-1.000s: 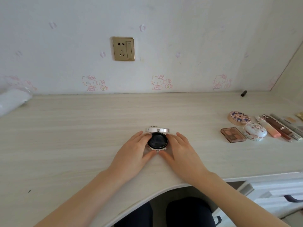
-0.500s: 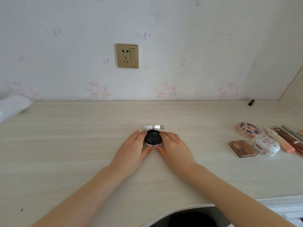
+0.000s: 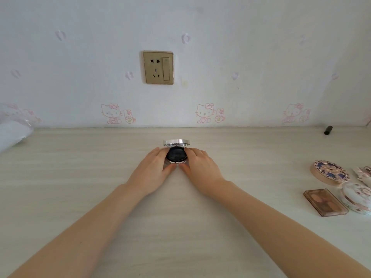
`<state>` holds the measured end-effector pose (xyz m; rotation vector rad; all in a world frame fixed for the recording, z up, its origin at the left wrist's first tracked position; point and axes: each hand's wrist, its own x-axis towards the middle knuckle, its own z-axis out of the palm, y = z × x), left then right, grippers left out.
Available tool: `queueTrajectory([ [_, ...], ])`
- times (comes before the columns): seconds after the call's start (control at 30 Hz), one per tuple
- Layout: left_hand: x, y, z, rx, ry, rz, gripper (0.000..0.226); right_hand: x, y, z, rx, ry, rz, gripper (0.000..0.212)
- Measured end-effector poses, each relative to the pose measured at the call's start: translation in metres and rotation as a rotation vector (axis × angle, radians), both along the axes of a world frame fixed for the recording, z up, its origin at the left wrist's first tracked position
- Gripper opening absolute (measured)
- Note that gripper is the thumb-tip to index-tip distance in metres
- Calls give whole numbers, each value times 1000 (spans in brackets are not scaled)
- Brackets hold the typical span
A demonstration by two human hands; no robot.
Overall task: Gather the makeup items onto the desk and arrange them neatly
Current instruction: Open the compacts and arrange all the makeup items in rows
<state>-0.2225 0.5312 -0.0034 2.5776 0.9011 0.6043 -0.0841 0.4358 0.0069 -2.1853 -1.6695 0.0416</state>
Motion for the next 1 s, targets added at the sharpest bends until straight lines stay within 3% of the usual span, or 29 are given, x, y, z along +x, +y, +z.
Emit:
queueTrajectory([
  [0.6,5,38,-1,17,-3,66,47,12,43,-2,49,73,42,43],
  [1.0,5,-23,10,106,-2,228,50,27,-25,4,55,27,19,52],
])
